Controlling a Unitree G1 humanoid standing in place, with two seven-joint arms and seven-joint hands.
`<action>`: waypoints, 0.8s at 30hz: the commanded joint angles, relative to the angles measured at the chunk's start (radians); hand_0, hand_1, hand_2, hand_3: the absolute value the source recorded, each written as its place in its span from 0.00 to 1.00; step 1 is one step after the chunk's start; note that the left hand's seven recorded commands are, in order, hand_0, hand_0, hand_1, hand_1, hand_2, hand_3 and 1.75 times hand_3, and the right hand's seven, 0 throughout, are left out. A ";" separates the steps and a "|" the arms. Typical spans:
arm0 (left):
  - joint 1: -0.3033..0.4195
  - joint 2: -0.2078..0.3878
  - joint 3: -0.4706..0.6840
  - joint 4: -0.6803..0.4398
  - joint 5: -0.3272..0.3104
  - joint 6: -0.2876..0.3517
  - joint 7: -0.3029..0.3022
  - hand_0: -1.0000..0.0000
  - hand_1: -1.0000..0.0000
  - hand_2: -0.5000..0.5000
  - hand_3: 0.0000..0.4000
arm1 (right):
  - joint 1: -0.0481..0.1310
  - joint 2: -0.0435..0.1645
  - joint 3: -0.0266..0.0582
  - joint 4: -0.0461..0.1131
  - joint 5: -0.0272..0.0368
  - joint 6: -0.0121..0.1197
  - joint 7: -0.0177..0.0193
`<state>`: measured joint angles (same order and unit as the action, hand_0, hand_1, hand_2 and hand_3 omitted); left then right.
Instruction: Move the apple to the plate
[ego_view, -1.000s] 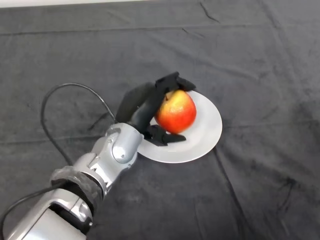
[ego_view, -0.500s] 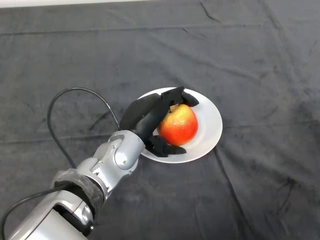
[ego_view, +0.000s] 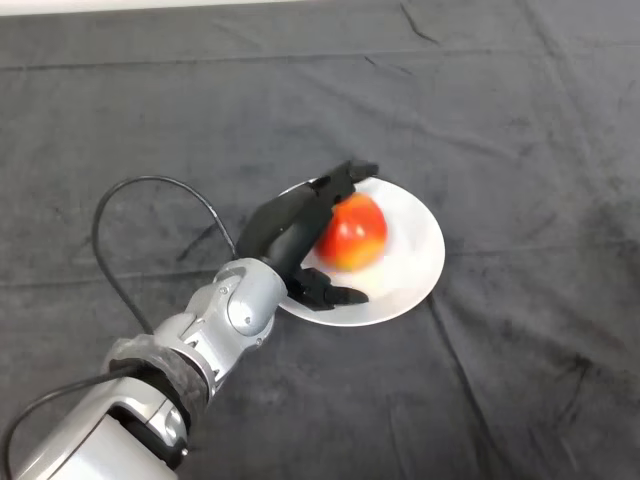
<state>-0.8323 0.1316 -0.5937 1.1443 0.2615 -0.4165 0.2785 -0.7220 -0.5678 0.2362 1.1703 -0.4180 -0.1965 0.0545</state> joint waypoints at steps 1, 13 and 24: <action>-0.040 0.014 -0.040 0.039 -0.006 0.016 -0.009 1.00 1.00 0.50 0.00 | -0.003 -0.026 -0.0001 0.010 -0.0048 -0.006 -0.0065; -0.081 0.081 0.041 0.029 -0.053 -0.045 0.016 1.00 1.00 0.50 0.00 | -0.004 -0.026 0.0001 0.012 -0.0050 -0.006 -0.0068; -0.075 0.205 0.192 0.013 -0.127 -0.139 0.047 1.00 1.00 0.50 0.00 | -0.004 -0.026 0.0002 0.012 -0.0050 -0.007 -0.0071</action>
<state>-0.8464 0.3011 -0.4108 1.1449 0.1525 -0.5417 0.3114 -0.7226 -0.5678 0.2363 1.1704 -0.4180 -0.1992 0.0545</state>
